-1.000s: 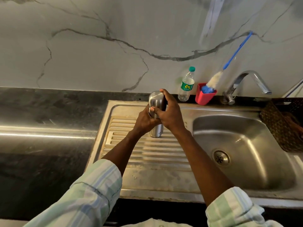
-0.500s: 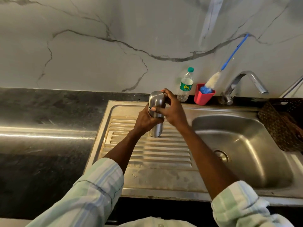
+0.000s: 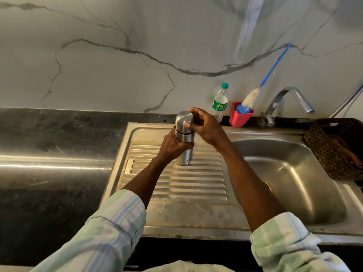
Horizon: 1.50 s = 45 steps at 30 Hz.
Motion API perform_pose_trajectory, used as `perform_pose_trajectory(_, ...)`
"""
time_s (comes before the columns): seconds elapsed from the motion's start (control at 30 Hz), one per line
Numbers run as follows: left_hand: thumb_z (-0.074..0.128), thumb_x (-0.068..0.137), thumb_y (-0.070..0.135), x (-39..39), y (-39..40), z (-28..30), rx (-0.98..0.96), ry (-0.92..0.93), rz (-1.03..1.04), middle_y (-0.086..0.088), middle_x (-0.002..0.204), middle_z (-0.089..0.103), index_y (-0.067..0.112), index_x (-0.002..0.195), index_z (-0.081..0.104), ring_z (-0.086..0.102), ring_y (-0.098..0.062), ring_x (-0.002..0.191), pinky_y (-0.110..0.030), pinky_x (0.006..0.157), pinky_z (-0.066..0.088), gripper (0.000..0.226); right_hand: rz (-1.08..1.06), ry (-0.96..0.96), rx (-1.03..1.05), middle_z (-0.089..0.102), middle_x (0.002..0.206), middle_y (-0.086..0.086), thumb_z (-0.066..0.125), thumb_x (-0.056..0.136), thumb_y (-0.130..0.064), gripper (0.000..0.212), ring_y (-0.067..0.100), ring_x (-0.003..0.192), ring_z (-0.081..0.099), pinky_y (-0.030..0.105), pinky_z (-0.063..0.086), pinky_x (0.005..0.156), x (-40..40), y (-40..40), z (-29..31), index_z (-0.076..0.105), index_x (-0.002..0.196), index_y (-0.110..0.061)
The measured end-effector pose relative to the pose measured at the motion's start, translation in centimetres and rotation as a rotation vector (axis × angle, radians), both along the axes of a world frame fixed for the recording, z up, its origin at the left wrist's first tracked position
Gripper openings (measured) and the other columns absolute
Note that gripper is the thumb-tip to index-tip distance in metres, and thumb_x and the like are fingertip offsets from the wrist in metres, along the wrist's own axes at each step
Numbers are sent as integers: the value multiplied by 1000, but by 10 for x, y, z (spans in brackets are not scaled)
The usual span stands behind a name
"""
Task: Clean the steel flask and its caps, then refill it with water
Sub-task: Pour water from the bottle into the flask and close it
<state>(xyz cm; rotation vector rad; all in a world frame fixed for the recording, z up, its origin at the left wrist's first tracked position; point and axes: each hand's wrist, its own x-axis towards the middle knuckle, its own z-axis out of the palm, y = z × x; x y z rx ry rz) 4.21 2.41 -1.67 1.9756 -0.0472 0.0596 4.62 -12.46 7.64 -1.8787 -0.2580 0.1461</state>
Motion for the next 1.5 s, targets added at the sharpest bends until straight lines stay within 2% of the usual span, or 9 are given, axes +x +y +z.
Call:
perform_pose_trajectory(0.17, 86, 72, 26, 1, 0, -2, 39, -27, -5, 5, 108, 66, 17, 128, 53, 66, -16, 100, -24, 82, 56, 66, -249, -263, -283, 47, 125, 11, 82, 71, -45, 72, 24, 115, 48, 35, 48, 96, -8, 16, -17, 47, 125, -12)
perform_pose_trajectory(0.33, 89, 68, 23, -1, -1, 1, 4, 2, 22, 7, 110, 61, 26, 126, 47, 60, -9, 98, -16, 78, 47, 72, 227, 135, 113, 47, 145, 5, 64, 89, -4, 64, 16, 130, 46, 33, 42, 108, 11, -15, 14, 38, 146, -13)
perform_pose_trajectory(0.5, 86, 68, 24, 2, -1, -3, 14, -4, 27, 4, 111, 66, 20, 128, 51, 64, -13, 99, -23, 80, 51, 69, -108, -209, -392, 52, 123, 7, 84, 71, -39, 70, 19, 110, 54, 32, 51, 91, 3, 12, 2, 48, 125, -14)
perform_pose_trajectory(0.73, 88, 70, 23, 3, 0, -2, -1, -18, -1, 3, 118, 61, 20, 134, 46, 60, -16, 107, -27, 89, 50, 77, 298, 178, 30, 52, 141, 9, 69, 87, -9, 61, 23, 130, 49, 34, 46, 105, 24, -14, 19, 42, 142, -10)
perform_pose_trajectory(0.87, 88, 70, 23, 3, 0, -2, -8, -20, -2, 5, 116, 62, 23, 133, 46, 62, -14, 105, -28, 89, 53, 75, 24, 6, -74, 64, 113, 1, 80, 78, -24, 53, 19, 109, 61, 21, 52, 89, 9, 4, 12, 56, 123, -10)
perform_pose_trajectory(1.0, 85, 72, 34, -1, 0, -3, -26, -51, -36, 7, 115, 65, 20, 134, 48, 64, -1, 100, -16, 83, 54, 73, -288, -202, -126, 57, 123, 4, 79, 77, -38, 64, 14, 112, 52, 15, 44, 88, -20, 33, -17, 49, 128, -11)
perform_pose_trajectory(1.1, 85, 68, 32, 0, 2, -2, -7, -34, -29, 4, 115, 66, 21, 131, 49, 65, -10, 103, -29, 86, 56, 73, -51, -14, -22, 53, 131, 6, 84, 74, -29, 75, 18, 117, 52, 23, 47, 94, 5, 15, -5, 42, 133, -12)
perform_pose_trajectory(1.27, 88, 70, 19, 4, 2, 0, 18, -3, -29, 8, 111, 59, 23, 128, 46, 58, -4, 97, -12, 79, 45, 72, 427, 262, 101, 58, 124, 14, 70, 83, -4, 59, 27, 117, 55, 37, 48, 100, 33, -10, 12, 45, 137, -2)
perform_pose_trajectory(1.5, 75, 79, 37, -5, -4, -2, -4, -99, 3, 9, 105, 66, 16, 128, 54, 64, 5, 93, -8, 74, 50, 57, -271, -96, 27, 53, 135, 1, 68, 89, -35, 65, 9, 121, 48, 21, 42, 99, -28, 42, -25, 39, 144, -14)
